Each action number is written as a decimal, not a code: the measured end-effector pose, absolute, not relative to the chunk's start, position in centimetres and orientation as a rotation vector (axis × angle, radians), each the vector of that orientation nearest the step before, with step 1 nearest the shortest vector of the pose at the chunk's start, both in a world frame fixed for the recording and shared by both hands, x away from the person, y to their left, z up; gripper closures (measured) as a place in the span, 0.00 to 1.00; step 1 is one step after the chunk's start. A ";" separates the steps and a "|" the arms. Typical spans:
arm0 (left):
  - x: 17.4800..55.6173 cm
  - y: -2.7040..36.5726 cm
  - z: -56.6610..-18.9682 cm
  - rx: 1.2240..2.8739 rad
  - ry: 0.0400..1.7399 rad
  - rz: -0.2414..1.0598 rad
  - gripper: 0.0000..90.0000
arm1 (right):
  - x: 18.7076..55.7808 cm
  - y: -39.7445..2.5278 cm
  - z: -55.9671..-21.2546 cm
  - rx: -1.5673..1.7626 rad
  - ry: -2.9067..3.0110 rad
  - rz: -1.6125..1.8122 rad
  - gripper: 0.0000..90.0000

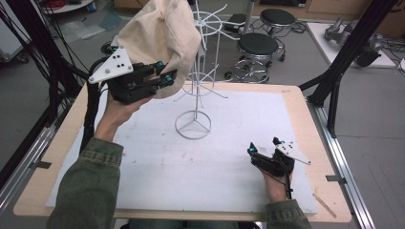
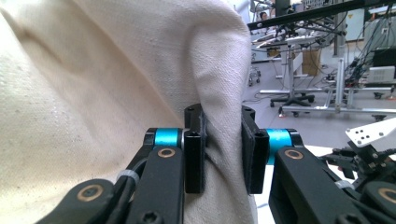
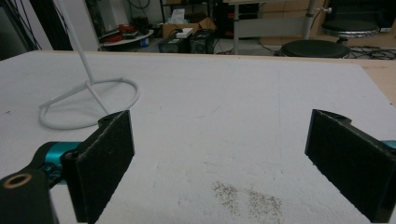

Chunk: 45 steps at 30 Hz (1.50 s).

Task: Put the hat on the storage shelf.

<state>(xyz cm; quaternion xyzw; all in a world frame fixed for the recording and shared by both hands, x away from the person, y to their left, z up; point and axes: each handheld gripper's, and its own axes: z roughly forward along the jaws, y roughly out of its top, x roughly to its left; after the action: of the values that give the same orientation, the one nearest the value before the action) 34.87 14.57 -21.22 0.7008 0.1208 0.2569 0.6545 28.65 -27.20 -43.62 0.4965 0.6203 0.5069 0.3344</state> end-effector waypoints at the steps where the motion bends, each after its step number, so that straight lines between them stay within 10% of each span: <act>1: 34.9 14.6 -21.5 1.594 0.277 0.580 0.82 | 28.7 -27.2 -43.6 1.293 1.618 1.321 0.08; 19: 35.1 15.6 -23.5 1.549 0.303 0.509 0.81 | 28.6 -27.3 -43.6 1.305 1.610 1.325 0.08; 33: 34.9 18.0 -24.5 1.467 0.341 0.452 0.53 | 28.4 -27.3 -43.6 1.307 1.608 1.324 0.08; 45: 34.1 20.8 -25.8 1.386 0.399 0.456 0.51 | 28.5 -27.3 -43.6 1.309 1.607 1.325 0.08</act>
<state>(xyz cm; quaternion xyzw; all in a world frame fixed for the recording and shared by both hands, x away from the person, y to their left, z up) 34.14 20.76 -25.83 0.6286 0.1812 0.2068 0.7275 28.49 -27.29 -43.63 0.5015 0.6157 0.5076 0.3342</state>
